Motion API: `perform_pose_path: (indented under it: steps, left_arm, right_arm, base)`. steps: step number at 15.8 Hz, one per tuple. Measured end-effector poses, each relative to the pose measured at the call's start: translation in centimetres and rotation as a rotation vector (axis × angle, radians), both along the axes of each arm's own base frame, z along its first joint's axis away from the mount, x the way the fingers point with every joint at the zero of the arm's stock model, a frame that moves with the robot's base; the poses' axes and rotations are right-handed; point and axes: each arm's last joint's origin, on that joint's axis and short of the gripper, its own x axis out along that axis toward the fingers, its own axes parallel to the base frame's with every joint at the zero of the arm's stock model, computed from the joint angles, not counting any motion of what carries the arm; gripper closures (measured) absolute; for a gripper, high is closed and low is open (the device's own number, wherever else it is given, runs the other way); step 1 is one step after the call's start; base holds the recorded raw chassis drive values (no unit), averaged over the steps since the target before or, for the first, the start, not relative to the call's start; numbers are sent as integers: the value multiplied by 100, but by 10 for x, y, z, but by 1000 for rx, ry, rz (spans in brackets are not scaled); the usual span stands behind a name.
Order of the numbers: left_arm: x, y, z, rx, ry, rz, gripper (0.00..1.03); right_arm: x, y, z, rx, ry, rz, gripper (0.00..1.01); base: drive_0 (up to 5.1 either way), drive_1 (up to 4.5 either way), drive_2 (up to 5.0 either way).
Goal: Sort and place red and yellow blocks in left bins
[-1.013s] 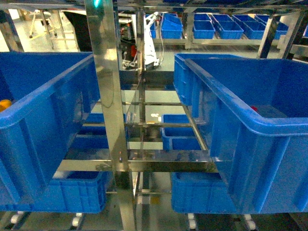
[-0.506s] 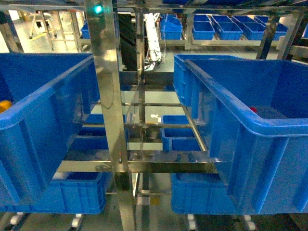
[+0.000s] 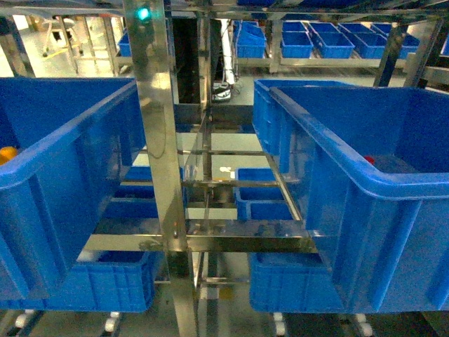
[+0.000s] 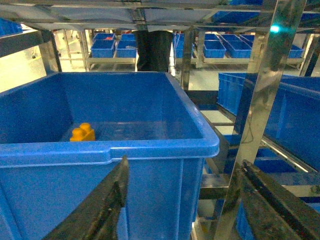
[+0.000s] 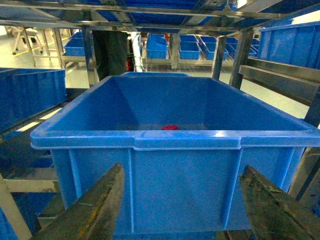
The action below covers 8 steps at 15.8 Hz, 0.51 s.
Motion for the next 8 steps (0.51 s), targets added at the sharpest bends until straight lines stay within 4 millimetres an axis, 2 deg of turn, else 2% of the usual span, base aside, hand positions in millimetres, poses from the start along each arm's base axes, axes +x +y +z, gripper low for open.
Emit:
perform_pose_path:
  steps: [2,4,5,8]
  left_arm:
    - [0,0,0,0,0,0,29]
    - [0,0,0,0,0,0,18]
    - [0,0,0,0,0,0,6]
    - [0,0,0,0,0,0,5]
  right_arm:
    - [0,0,0,0,0,0,26]
    - [0,0,0,0,0,0,15]
    - [0,0,0,0,0,0,3]
    - [0,0,0,0,0,0,3]
  base:
    - [0,0,0]
    - [0,0,0]
    - [0,0,0]
    - [0,0,0]
